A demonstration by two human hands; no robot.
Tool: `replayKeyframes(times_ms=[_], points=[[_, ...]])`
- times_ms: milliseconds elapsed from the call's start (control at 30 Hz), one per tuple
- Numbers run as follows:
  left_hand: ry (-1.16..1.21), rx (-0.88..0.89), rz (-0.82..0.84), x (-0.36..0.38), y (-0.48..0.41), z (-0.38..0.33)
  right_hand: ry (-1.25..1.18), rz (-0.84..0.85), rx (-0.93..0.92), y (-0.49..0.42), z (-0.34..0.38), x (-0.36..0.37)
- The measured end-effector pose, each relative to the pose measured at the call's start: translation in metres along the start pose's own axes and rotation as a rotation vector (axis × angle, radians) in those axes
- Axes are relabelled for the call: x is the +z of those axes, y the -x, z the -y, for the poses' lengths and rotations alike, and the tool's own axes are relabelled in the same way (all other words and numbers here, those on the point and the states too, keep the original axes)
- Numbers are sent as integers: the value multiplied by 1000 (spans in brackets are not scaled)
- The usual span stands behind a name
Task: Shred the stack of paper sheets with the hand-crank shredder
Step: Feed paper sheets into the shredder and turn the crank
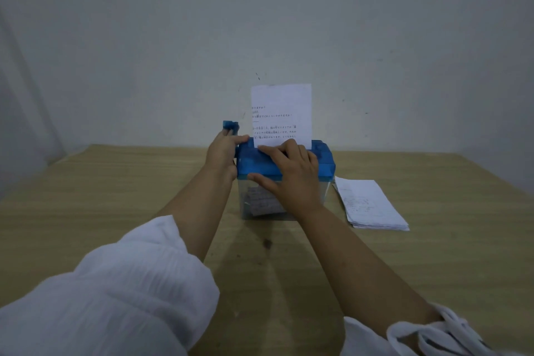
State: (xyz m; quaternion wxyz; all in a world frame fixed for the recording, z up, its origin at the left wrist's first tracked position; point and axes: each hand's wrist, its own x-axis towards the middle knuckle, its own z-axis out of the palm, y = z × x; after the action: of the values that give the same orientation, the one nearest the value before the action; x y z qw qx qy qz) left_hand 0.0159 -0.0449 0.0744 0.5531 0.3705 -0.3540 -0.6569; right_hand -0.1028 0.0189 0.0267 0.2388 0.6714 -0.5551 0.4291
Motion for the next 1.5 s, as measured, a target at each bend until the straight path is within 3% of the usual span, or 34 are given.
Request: replayKeyframes(times_ms=[300,500,767,1000,1267,1500], points=[[-95,388,-20,-6,15,6,-56,108,72,-2,4,-8],[-154,425,-83,-14,33,-7,-70,169,79,-5,4,-14],[25,563,-248,-19,64,42,-85,237,101,-5,3,-16],[14,279,-356,-46,63,67,-97,202,87,-6,4,-14],[182,-5,-181,-63,28,69,-88,174,86,-5,5,-12],[24,-208,-224,-55,1,52,-79,142,85,-5,4,-8]])
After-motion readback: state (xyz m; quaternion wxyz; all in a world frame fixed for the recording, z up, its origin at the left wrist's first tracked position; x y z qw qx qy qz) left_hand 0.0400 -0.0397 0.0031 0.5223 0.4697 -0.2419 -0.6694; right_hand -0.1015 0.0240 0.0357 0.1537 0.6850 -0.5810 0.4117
